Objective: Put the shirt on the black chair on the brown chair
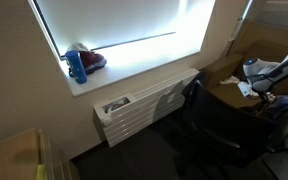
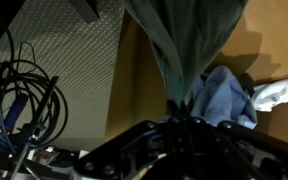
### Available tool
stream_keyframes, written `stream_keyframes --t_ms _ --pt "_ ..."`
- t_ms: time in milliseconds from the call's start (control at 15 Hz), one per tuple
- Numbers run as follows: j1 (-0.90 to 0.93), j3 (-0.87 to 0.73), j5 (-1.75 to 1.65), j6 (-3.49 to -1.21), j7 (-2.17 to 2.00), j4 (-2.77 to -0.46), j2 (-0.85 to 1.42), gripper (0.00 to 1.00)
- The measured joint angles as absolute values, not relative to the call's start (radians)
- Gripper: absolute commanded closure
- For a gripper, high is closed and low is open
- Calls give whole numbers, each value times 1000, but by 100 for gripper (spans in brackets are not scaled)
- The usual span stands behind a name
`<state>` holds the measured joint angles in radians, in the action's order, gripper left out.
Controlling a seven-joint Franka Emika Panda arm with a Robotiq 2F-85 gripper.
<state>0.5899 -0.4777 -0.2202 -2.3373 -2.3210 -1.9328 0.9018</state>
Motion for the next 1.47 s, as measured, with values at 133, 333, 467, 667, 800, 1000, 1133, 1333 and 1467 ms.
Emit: stream_keyframes --t_ms 133,333,467,667,800,1000,1133,1333,1467 --pt "635 -497 -274 -2326 -2489 -2042 822 100" --pt "655 -492 -465 -2423 -2526 -2203 703 99" --pt "654 -492 -528 -2479 -2533 -2286 646 100" --pt "644 -478 -556 -2463 -2578 -2299 630 100" --pt "671 -516 -520 -2437 -2627 -2286 640 100" --pt "824 -756 -396 -2453 -2604 -2350 614 100" --pt "899 -901 -345 -2466 -2602 -2439 569 100" --pt "1018 -1129 -290 -2474 -2602 -2581 507 100" --pt "1096 -1291 -260 -2486 -2602 -2668 486 99"
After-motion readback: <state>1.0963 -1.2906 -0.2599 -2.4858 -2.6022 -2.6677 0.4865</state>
